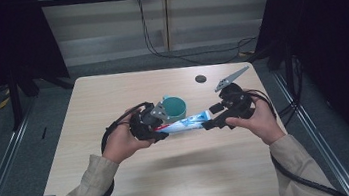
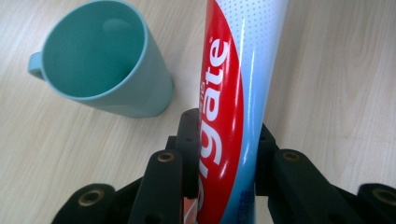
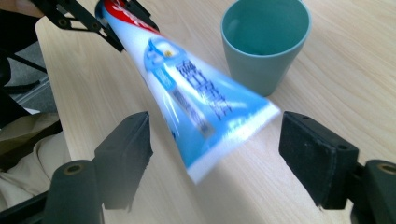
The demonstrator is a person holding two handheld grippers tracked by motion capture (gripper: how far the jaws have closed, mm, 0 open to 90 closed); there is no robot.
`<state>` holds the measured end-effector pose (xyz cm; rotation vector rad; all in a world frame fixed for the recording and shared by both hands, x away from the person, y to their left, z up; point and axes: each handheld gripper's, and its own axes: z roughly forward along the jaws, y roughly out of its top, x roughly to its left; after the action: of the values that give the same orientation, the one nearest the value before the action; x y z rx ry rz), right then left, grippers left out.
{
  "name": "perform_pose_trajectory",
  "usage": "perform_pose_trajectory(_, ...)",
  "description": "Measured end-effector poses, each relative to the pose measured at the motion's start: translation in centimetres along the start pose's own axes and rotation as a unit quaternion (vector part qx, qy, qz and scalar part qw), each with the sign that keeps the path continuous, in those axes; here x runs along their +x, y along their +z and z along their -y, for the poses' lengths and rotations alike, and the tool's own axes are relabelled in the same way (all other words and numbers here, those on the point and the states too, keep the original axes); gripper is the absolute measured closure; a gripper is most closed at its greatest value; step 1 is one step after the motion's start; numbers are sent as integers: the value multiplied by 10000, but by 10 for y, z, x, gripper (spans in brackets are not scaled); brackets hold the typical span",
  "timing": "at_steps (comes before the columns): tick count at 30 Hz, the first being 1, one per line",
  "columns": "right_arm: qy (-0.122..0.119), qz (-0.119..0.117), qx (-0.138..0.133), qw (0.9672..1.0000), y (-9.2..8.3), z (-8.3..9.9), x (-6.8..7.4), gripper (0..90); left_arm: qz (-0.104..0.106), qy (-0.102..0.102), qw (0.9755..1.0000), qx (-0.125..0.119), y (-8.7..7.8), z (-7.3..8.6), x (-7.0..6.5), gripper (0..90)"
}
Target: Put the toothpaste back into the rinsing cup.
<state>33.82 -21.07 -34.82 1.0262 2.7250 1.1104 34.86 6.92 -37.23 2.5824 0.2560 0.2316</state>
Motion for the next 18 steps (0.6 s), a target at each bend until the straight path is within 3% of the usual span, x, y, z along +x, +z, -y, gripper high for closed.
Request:
perform_pose_trajectory(8,149,-83,-76,9998,2,8,-4,251,-124,-398,9991,-85,-7,7,9,728)
perform_pose_trajectory(18,301,-118,-172,9993,15,8,0,266,-201,-595,9977,-240,-6,5,11,727)
